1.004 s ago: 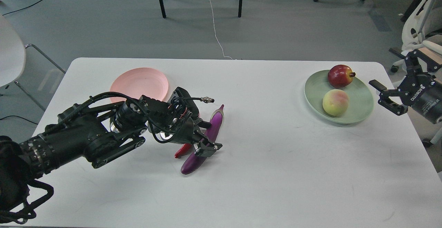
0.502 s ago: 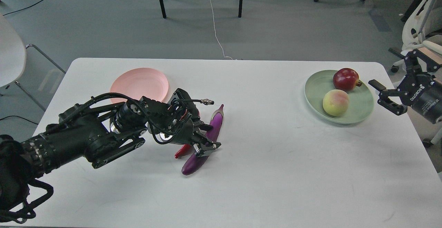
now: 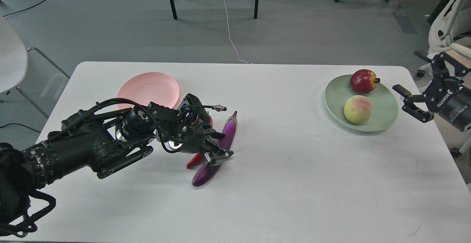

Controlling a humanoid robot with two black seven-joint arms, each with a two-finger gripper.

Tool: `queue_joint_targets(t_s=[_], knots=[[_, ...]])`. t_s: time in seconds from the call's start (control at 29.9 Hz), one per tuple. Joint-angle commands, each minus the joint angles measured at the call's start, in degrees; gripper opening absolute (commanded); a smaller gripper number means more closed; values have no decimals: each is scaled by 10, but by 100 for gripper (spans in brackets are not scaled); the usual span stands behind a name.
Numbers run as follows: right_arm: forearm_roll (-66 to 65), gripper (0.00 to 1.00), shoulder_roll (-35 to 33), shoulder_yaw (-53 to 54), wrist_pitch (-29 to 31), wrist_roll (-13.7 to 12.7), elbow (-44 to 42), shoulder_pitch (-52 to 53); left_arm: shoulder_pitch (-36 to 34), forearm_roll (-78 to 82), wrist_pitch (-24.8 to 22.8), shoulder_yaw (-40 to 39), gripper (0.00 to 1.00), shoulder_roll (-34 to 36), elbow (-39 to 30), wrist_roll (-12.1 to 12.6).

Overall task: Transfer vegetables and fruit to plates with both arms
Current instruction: 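Close the left gripper around the eggplant's stem end, then lift the eggplant with the left gripper and lower it onto the pink plate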

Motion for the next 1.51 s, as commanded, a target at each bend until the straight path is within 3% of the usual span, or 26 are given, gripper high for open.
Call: queue_joint_targets(t_s=[0.0,0.74,0.8,0.94,1.07,1.47], knots=[[0,99,0,0,0,0,0,-1,0,0,0,-1,65,0,0,0],[0,99,0,0,0,0,0,0,5,0,0,-1,69,4,11,0],[0,99,0,0,0,0,0,0,4,0,0,-1,63,4,11,0],[0,99,0,0,0,0,0,0,2,0,0,-1,35,4,11,1],[0,99,0,1,0,0,0,0,1,0,1,1,17,4,11,9],[0,99,-1,1,0,0,1,0,-24,0,7,0,11,-2,1,9]])
